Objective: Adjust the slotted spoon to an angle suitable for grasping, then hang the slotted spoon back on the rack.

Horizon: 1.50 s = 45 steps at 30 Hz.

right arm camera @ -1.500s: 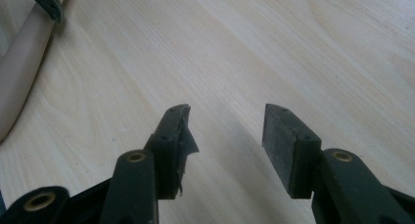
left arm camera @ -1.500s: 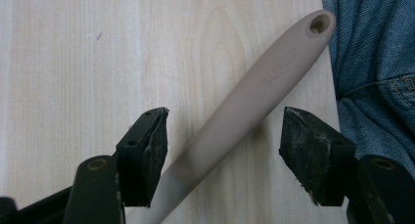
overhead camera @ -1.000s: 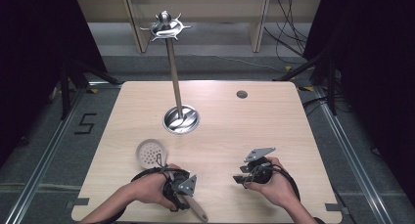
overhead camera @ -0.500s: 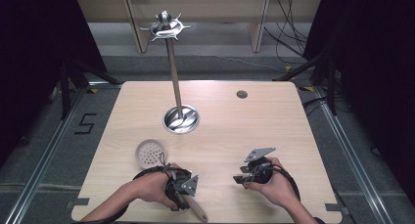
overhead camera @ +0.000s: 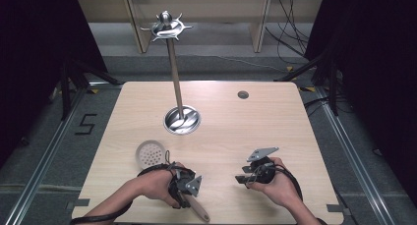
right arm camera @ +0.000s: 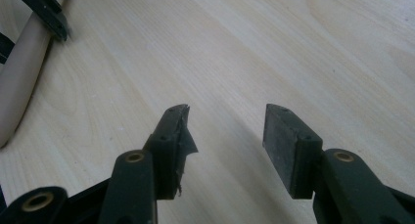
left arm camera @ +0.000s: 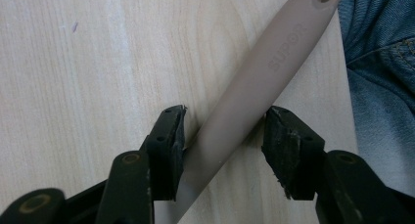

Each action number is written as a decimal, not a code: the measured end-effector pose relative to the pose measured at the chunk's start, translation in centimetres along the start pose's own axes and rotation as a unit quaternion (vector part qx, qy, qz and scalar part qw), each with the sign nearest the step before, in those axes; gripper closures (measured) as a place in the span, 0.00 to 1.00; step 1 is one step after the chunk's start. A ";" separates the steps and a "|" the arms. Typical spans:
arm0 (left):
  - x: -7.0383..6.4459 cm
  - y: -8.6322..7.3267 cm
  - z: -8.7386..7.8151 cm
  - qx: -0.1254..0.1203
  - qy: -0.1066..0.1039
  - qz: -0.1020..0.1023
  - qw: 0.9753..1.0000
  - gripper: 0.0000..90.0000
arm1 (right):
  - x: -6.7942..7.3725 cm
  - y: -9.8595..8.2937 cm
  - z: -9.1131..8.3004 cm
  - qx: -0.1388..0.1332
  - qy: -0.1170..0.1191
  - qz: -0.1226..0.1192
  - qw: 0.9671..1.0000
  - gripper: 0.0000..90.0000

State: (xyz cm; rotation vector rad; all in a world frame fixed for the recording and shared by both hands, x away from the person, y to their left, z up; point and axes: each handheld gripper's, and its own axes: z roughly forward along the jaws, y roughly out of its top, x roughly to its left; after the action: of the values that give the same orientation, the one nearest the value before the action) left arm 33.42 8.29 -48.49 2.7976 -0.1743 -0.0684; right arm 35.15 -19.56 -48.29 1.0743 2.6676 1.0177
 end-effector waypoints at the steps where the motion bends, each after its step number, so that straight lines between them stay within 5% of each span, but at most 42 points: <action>1: 0.1 0.1 -0.1 0.006 0.001 0.008 1.000 0.56 | 0.0 0.0 0.0 -0.001 -0.001 0.000 1.000 0.58; 17: 0.0 0.6 0.0 0.015 0.010 0.030 0.999 0.67 | -0.3 0.1 -0.4 0.000 -0.007 0.003 1.000 0.57; 23: -0.1 0.5 -0.1 0.015 0.008 0.037 0.999 0.69 | -0.6 0.1 -0.1 -0.015 -0.015 -0.014 1.000 0.57; 32: -0.4 0.9 -0.1 0.029 0.006 0.059 0.998 0.75 | -0.5 0.0 -0.6 -0.002 -0.008 0.000 1.000 0.56; 37: -0.5 0.6 -0.1 0.018 0.009 0.048 0.999 0.79 | -0.5 0.1 -0.5 -0.005 -0.013 -0.007 1.000 0.56; 40: -0.3 0.2 -0.3 0.009 0.027 0.031 0.999 0.79 | -0.4 0.0 -0.3 -0.013 -0.011 0.008 1.000 0.56; 42: -0.2 0.2 -0.5 0.006 0.031 0.028 0.999 0.79 | -0.8 0.1 -0.4 -0.009 -0.014 -0.014 1.000 0.56; 45: -0.1 0.2 -0.7 0.006 0.035 0.023 0.999 0.79 | -0.6 0.0 -0.4 -0.014 -0.012 -0.002 1.000 0.56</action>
State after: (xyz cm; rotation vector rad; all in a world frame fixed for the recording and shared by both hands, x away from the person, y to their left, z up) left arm 33.37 8.32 -47.76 2.8018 -0.2233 0.0412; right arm 35.51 -20.17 -48.04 1.0693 2.6277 1.0316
